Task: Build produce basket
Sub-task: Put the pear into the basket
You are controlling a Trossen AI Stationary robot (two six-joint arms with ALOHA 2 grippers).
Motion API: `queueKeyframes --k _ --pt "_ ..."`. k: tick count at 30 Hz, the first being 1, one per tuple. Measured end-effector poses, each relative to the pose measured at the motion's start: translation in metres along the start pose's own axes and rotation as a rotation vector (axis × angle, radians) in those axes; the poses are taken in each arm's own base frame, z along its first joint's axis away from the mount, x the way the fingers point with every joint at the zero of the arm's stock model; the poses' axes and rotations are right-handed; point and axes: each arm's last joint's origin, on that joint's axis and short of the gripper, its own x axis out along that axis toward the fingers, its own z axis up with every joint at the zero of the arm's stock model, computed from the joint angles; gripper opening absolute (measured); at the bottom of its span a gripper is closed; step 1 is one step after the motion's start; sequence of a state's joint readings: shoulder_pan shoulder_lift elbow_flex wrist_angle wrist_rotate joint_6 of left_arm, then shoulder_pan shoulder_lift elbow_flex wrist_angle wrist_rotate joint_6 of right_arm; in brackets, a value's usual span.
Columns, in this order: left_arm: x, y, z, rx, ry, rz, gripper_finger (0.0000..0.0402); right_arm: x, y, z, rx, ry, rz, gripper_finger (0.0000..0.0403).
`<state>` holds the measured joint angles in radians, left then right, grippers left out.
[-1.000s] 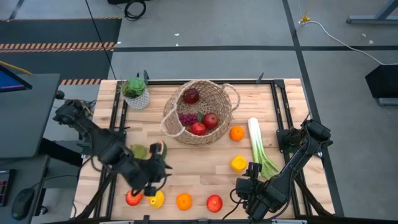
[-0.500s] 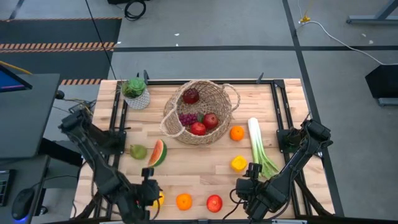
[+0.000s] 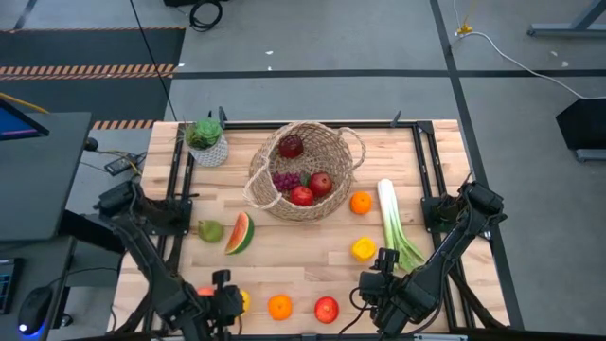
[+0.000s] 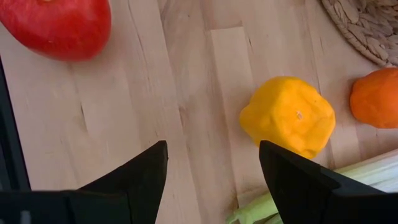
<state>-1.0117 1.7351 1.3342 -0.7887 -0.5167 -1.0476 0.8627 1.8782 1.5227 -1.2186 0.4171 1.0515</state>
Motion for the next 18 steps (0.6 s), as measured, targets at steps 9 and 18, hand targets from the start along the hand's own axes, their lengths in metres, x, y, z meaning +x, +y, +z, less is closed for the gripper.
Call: queueKeyframes --k 9,18 --pt "-0.007 -0.005 -0.011 -0.052 -0.002 -0.005 0.0178 0.000 0.000 0.000 0.001 -0.001 0.002 0.0259" --pt "0.005 0.003 -0.018 -0.037 0.048 0.115 0.0198 0.000 0.000 0.000 0.000 -0.002 0.004 0.0259"
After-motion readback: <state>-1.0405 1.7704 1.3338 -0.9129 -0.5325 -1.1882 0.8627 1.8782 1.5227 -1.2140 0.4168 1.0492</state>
